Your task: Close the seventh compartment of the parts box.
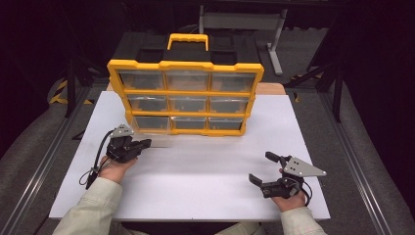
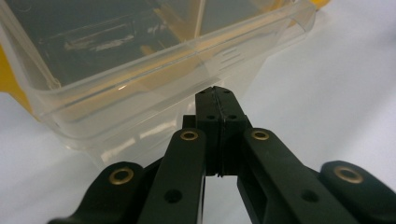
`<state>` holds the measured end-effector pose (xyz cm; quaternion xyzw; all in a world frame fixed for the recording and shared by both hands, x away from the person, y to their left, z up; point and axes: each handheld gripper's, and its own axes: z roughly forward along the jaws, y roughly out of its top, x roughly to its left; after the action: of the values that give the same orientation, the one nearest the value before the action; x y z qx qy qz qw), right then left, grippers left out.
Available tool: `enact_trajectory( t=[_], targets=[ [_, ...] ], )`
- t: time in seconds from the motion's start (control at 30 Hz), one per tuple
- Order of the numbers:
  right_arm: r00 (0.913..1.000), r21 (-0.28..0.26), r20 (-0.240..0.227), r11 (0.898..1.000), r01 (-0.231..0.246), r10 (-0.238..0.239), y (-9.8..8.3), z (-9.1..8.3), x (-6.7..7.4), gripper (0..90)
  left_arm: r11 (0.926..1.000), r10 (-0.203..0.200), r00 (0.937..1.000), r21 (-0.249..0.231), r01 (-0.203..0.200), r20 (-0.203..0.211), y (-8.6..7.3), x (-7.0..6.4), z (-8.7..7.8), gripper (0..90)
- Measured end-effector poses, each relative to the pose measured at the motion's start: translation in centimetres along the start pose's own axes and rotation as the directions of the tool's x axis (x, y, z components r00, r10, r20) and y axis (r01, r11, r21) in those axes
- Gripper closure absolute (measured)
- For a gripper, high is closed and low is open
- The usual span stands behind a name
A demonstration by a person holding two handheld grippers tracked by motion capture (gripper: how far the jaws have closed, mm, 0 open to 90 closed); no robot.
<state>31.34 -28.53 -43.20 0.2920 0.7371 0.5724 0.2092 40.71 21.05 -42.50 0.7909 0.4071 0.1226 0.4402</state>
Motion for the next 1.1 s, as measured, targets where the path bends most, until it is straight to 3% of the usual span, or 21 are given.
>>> enact_trajectory(
  t=[0.23, 0.3, 0.43, 0.63, 1.1],
  targets=[
    [1.0000, 0.000, 0.008, 1.000, -0.002, 0.002, 0.0, -0.2, 0.0, 1.0, 0.9989, -0.033, 0.9994, -0.032, 0.033, 0.004, 0.3, 0.7, 0.7, 89.3],
    [1.0000, 0.000, 0.005, 1.000, -0.003, 0.003, 0.0, -0.1, 0.0, 1.0, 0.9960, -0.047, 0.9989, -0.076, 0.047, -0.001, 0.4, 0.9, 0.9, 89.3],
    [1.0000, -0.003, 0.001, 1.000, -0.007, 0.007, -0.1, -0.1, -0.1, 1.0, 0.9909, -0.068, 0.9973, -0.118, 0.065, -0.027, 0.4, 1.1, 1.3, 89.3],
    [1.0000, 0.000, 0.007, 1.000, -0.006, 0.006, -0.1, -0.2, -0.1, 1.0, 0.9844, -0.099, 0.9941, -0.150, 0.092, -0.044, 0.5, 1.6, 1.7, 89.3],
    [0.9999, 0.002, 0.007, 1.000, -0.009, 0.009, -0.1, -0.1, -0.1, 1.0, 0.9762, -0.096, 0.9883, -0.205, 0.070, -0.118, 0.6, 1.7, 2.7, 89.5]
  ],
)
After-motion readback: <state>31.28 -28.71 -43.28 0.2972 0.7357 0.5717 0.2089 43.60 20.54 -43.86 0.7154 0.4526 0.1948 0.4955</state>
